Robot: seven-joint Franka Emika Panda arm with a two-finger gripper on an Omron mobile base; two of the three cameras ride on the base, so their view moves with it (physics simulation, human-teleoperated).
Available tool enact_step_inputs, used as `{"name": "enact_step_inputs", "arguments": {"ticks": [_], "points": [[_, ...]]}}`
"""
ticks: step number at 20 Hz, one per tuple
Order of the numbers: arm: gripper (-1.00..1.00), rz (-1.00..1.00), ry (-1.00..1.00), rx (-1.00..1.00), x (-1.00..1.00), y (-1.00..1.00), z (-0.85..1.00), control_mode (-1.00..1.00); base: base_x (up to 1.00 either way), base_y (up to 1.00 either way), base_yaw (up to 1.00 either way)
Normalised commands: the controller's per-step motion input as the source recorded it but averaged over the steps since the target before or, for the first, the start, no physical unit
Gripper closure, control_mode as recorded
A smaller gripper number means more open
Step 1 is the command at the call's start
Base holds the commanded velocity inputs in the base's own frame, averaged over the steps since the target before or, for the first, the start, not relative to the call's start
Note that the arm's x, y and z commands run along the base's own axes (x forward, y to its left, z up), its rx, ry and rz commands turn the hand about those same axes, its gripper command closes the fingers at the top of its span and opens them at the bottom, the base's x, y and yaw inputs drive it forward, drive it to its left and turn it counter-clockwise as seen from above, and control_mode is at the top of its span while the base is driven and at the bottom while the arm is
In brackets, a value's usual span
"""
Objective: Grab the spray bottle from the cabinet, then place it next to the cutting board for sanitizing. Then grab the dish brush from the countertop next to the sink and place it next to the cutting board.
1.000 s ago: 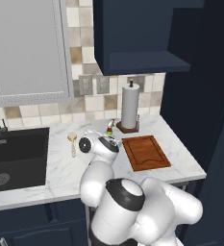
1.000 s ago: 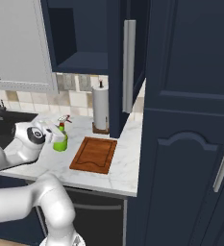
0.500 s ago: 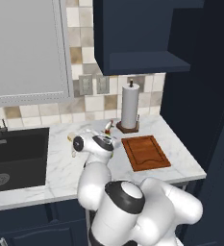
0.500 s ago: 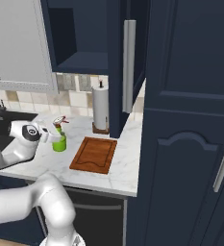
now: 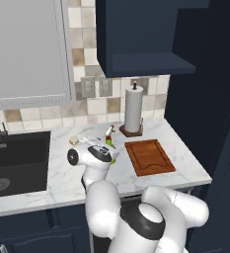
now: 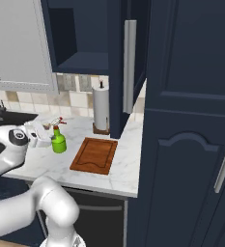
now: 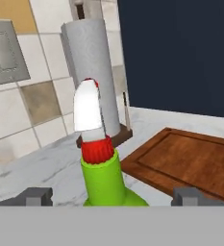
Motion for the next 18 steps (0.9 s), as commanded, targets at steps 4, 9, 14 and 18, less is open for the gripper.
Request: {"name": "enact_step_inputs", "arguments": {"ticks": [4,9,14,18], "points": [[-1.00,0.01,0.02,0.00,-0.06,0.52,0.34,-1.00,0.00,0.00,0.00],[-1.00,0.03,0.04,0.00,-0.32,0.51,0.76,-1.00,0.00,0.00,0.00],[-1.00,0.03,0.18,0.00,-0.50,0.59,0.65,-1.00,0.00,0.00,0.00],[-1.00,0.01,0.30,0.00,-0.19,0.57,0.55,-1.00,0.00,0.00,0.00]]}}
